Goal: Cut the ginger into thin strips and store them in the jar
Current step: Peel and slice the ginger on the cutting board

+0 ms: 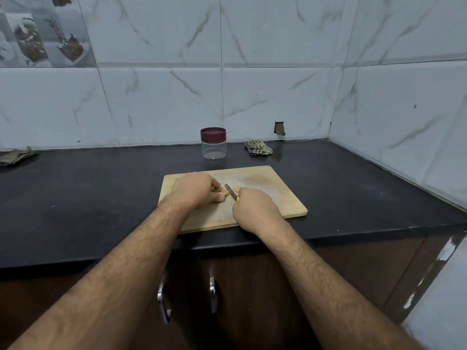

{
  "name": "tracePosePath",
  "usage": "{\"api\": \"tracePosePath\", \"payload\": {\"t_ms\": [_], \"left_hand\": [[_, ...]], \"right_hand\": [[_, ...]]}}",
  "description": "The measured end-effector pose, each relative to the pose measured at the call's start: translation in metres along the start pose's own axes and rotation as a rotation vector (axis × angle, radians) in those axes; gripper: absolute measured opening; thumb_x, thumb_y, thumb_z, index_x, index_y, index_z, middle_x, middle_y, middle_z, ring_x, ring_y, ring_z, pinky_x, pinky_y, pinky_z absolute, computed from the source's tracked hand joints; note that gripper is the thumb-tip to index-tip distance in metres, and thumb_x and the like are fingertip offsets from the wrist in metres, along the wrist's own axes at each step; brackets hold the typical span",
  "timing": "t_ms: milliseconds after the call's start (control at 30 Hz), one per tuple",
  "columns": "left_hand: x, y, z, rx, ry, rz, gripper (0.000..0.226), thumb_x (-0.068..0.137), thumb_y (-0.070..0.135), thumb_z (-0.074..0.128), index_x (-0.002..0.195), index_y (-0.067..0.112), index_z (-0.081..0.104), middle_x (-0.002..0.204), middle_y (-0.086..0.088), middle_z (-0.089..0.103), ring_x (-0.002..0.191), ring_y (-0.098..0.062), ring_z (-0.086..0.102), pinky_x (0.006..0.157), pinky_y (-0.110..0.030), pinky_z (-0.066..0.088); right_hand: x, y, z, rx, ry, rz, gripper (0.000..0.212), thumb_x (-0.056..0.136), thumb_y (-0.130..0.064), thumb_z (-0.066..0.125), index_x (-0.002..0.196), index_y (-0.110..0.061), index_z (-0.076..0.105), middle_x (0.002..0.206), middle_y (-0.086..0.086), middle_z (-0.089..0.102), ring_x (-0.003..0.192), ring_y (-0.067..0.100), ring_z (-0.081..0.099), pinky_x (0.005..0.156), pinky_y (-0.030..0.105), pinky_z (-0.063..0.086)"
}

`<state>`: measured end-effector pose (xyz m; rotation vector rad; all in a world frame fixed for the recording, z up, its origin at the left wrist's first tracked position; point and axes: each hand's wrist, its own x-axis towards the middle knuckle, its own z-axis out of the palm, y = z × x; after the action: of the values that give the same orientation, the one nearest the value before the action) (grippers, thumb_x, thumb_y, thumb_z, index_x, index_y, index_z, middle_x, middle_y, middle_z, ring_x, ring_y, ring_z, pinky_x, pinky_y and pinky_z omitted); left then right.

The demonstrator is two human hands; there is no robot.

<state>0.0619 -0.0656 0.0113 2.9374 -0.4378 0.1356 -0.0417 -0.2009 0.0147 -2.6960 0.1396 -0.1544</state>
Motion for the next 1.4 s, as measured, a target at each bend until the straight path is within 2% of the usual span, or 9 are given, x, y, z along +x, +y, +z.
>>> {"api": "tracePosePath", "payload": {"t_ms": [433, 633, 833, 1100, 1233, 1400], "left_hand": [[-0.004, 0.005, -0.002, 0.047, 0.010, -0.004, 0.045, 0.084, 0.060, 0.066, 0.123, 0.038, 0.064, 0.121, 0.011, 0.066, 0.115, -0.015, 0.058, 0.092, -0.033, 0.050], [-0.007, 0.007, -0.004, 0.059, 0.015, -0.003, 0.043, 0.085, 0.059, 0.065, 0.120, 0.034, 0.066, 0.119, 0.009, 0.067, 0.113, -0.016, 0.059, 0.090, -0.033, 0.050], [-0.008, 0.008, -0.005, 0.064, 0.015, -0.014, 0.042, 0.085, 0.058, 0.066, 0.116, 0.031, 0.068, 0.115, 0.008, 0.068, 0.110, -0.016, 0.060, 0.088, -0.032, 0.050], [-0.008, 0.009, -0.006, 0.061, 0.018, -0.013, 0.041, 0.085, 0.057, 0.066, 0.118, 0.033, 0.067, 0.116, 0.007, 0.067, 0.111, -0.017, 0.059, 0.087, -0.032, 0.050], [-0.008, 0.010, -0.006, 0.065, 0.014, -0.015, 0.041, 0.085, 0.057, 0.066, 0.117, 0.032, 0.068, 0.117, 0.007, 0.067, 0.111, -0.017, 0.059, 0.088, -0.032, 0.050], [-0.009, 0.011, -0.006, 0.066, 0.009, -0.018, 0.041, 0.085, 0.057, 0.065, 0.119, 0.033, 0.067, 0.118, 0.007, 0.067, 0.112, -0.017, 0.059, 0.087, -0.032, 0.050]], "right_hand": [[-0.004, -0.007, 0.000, 0.004, 0.003, 0.032, 0.011, 0.092, -0.008, 0.043, 0.094, -0.017, 0.048, 0.096, 0.004, 0.056, 0.088, 0.023, 0.053, 0.064, 0.031, 0.039], [-0.008, -0.009, 0.002, -0.024, 0.017, 0.025, 0.024, 0.093, -0.008, 0.042, 0.112, -0.011, 0.057, 0.111, 0.008, 0.060, 0.101, 0.026, 0.057, 0.071, 0.033, 0.041], [-0.008, -0.008, 0.003, -0.049, 0.031, 0.021, 0.020, 0.095, -0.010, 0.043, 0.110, -0.013, 0.055, 0.109, 0.007, 0.060, 0.089, 0.023, 0.051, 0.068, 0.032, 0.040], [-0.009, -0.008, 0.005, -0.060, 0.056, 0.005, 0.022, 0.096, -0.011, 0.044, 0.114, -0.012, 0.057, 0.110, 0.008, 0.061, 0.088, 0.022, 0.049, 0.069, 0.032, 0.040], [-0.010, -0.008, 0.006, -0.060, 0.068, 0.011, 0.022, 0.097, -0.012, 0.044, 0.116, -0.011, 0.057, 0.111, 0.008, 0.062, 0.098, 0.024, 0.057, 0.069, 0.032, 0.039], [-0.012, -0.010, 0.007, -0.056, 0.070, 0.020, 0.025, 0.098, -0.012, 0.044, 0.120, -0.011, 0.056, 0.114, 0.009, 0.062, 0.103, 0.026, 0.058, 0.071, 0.032, 0.040]]}}
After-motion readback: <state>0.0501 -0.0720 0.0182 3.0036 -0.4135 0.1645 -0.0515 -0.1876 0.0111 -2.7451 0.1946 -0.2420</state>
